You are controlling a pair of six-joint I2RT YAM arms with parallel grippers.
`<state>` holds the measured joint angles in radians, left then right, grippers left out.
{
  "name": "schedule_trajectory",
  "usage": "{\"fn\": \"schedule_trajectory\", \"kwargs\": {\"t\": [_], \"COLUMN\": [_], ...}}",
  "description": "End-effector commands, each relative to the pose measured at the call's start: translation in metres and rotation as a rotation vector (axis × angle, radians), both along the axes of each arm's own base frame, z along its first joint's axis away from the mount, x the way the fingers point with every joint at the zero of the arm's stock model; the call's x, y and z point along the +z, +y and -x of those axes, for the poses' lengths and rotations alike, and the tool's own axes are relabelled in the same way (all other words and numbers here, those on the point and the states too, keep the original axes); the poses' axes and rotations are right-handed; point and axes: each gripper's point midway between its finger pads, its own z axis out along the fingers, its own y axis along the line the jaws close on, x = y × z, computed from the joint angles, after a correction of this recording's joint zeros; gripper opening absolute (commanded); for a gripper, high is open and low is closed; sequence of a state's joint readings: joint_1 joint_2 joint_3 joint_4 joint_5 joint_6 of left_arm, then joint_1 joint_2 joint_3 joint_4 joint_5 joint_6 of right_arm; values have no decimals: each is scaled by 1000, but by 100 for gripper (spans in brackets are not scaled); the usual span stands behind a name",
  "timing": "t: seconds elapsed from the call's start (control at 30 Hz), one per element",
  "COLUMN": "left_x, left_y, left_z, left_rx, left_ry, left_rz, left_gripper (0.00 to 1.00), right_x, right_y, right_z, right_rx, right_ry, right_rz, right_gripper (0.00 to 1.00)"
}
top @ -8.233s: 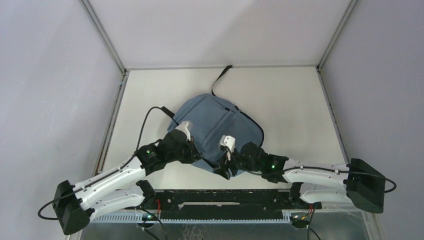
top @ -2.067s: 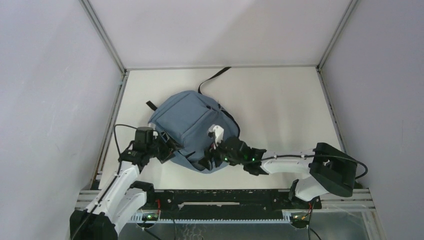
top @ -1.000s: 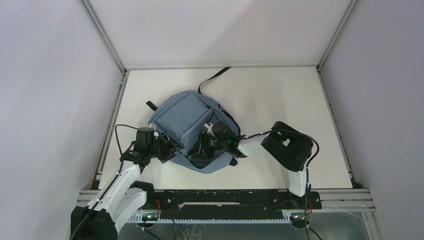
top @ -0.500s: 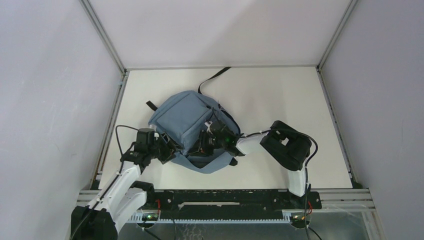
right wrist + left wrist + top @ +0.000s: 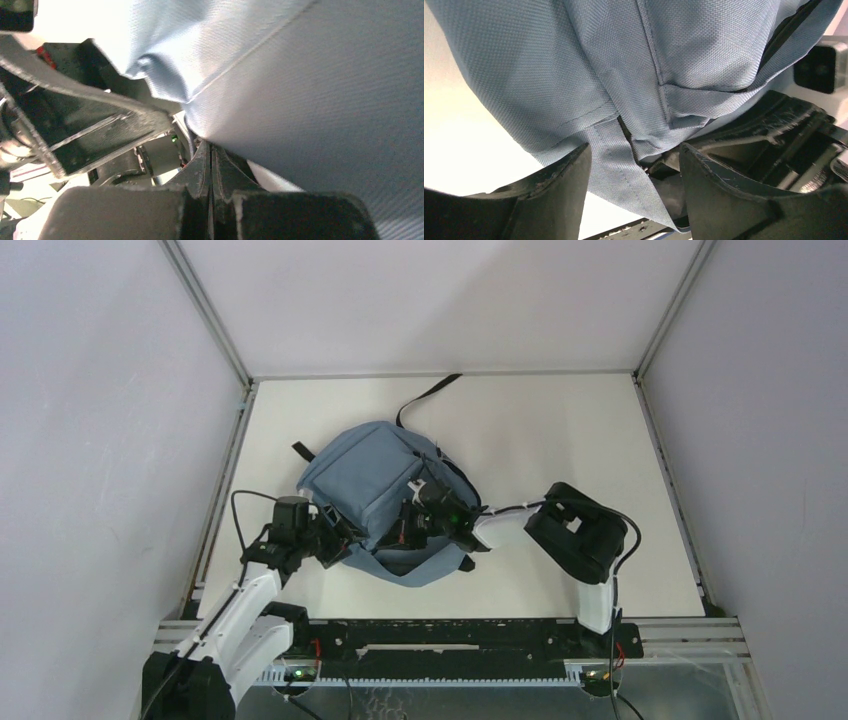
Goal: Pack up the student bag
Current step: Zip the student bag at the center of the board.
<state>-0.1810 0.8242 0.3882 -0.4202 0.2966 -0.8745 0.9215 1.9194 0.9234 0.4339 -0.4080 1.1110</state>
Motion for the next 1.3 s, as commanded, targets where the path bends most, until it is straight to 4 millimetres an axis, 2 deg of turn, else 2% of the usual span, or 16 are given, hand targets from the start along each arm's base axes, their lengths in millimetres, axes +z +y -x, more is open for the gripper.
{"fn": "schedule_trajectory", "kwargs": {"t": [0.0, 0.13, 0.43, 0.53, 0.77, 0.83, 0.87, 0.9, 0.93, 1.1, 1.27], "left_x": [-4, -1, 8, 10, 5, 5, 4, 5, 6, 14, 18], "left_y": [-7, -8, -8, -8, -7, -6, -6, -6, -4, 13, 31], "left_z": [2, -1, -11, -14, -15, -15, -15, -15, -16, -20, -20], "left_rx": [-18, -14, -10, -12, -16, -12, -11, -8, -2, 56, 90], "left_ry": [-1, -9, -23, -29, -17, -12, -11, -11, -12, -38, -46], "left_rz": [38, 50, 39, 34, 25, 18, 17, 15, 9, -50, -91], "left_gripper": [69, 68, 67, 64, 32, 21, 12, 2, 0, 0, 0], "right_x": [69, 86, 100, 103, 99, 100, 100, 101, 101, 74, 40], "right_y": [15, 17, 14, 11, 4, 1, -2, -5, -9, -44, -102], "right_z": [-8, 3, 20, 23, 29, 31, 31, 30, 30, 25, 19], "right_rx": [16, 46, 84, 85, 88, 88, 86, 79, 72, 1, -125], "right_ry": [-213, -285, -359, -396, -417, -423, -428, -435, -441, -412, -368], "right_rz": [-116, -124, -94, -68, -49, -49, -46, -40, -29, 104, 230], "right_gripper": [0, 0, 0, 0, 0, 0, 0, 0, 0, 0, 0]}}
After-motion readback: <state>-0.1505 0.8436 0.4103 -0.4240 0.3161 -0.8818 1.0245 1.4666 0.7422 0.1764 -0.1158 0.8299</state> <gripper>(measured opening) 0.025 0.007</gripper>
